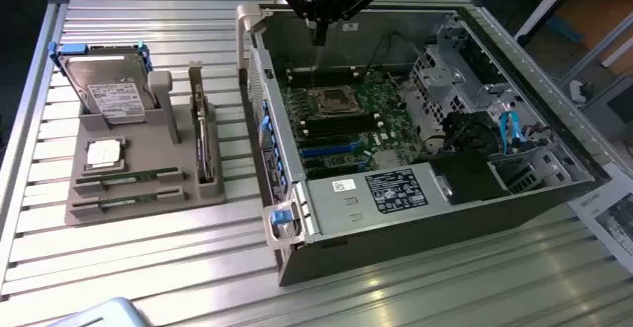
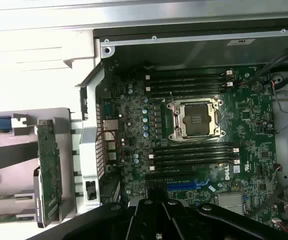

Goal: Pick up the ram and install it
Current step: 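Reach for the ram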

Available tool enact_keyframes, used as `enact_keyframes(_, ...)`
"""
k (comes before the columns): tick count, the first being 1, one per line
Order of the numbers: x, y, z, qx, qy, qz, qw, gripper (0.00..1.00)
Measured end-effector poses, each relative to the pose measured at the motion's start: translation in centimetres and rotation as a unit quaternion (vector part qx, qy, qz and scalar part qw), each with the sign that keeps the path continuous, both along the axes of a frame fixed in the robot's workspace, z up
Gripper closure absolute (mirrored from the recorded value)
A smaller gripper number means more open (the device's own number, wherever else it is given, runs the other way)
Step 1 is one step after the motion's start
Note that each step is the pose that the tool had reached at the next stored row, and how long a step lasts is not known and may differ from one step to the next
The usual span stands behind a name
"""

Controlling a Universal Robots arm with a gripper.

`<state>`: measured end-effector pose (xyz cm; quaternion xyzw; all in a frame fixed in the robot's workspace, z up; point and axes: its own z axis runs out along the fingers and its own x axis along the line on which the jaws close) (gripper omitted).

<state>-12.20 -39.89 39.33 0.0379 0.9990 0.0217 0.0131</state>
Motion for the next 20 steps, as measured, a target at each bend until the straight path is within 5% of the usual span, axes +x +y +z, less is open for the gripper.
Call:
enact_keyframes(12,0.0,0.0,0.0,0.0,0.0,0.0,1.0,0.9)
enact_keyframes(20,-1.8,0.0,-0.05,0.0,0.0,0.0,1.0,0.9)
